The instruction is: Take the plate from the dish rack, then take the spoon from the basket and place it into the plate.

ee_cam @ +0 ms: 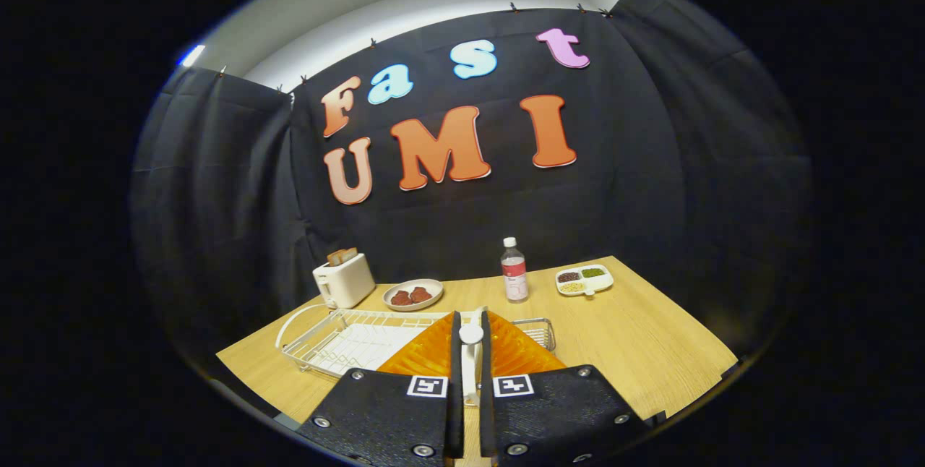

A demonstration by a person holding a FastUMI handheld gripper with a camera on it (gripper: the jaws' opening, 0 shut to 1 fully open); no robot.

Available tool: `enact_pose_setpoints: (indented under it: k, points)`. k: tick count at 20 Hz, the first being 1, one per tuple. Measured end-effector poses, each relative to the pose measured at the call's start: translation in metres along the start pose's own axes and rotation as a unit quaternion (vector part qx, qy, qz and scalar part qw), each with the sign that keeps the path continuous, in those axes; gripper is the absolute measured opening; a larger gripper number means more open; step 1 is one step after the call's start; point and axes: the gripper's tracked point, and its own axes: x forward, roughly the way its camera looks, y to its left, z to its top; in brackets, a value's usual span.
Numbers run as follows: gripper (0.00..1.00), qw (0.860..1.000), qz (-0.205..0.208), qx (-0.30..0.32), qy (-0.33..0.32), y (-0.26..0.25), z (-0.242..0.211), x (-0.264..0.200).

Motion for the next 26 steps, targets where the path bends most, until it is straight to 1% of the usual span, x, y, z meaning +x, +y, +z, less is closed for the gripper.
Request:
enact_pose_setpoints:
  k: [2,4,6,12,15,18,20,26]
  points:
    - [0.09,0.999,0.031,-0.005,0.005,0.018,-0.006,-0.007]
    - [0.09,0.997,0.073,-0.009,0.004,0.037,-0.013,-0.013]
    - [0.08,0.994,0.105,-0.010,0.015,0.053,-0.028,-0.019]
    - [0.09,0.987,0.152,-0.025,0.054,0.078,-0.079,-0.030]
    - [0.09,0.981,0.184,-0.014,0.053,0.093,-0.089,-0.041]
    - [0.09,0.977,0.209,-0.021,0.043,0.099,-0.090,-0.049]
    - [0.09,0.974,0.221,-0.023,0.049,0.104,-0.101,-0.053]
    - [0.09,0.973,0.215,-0.027,0.081,0.101,-0.139,-0.039]
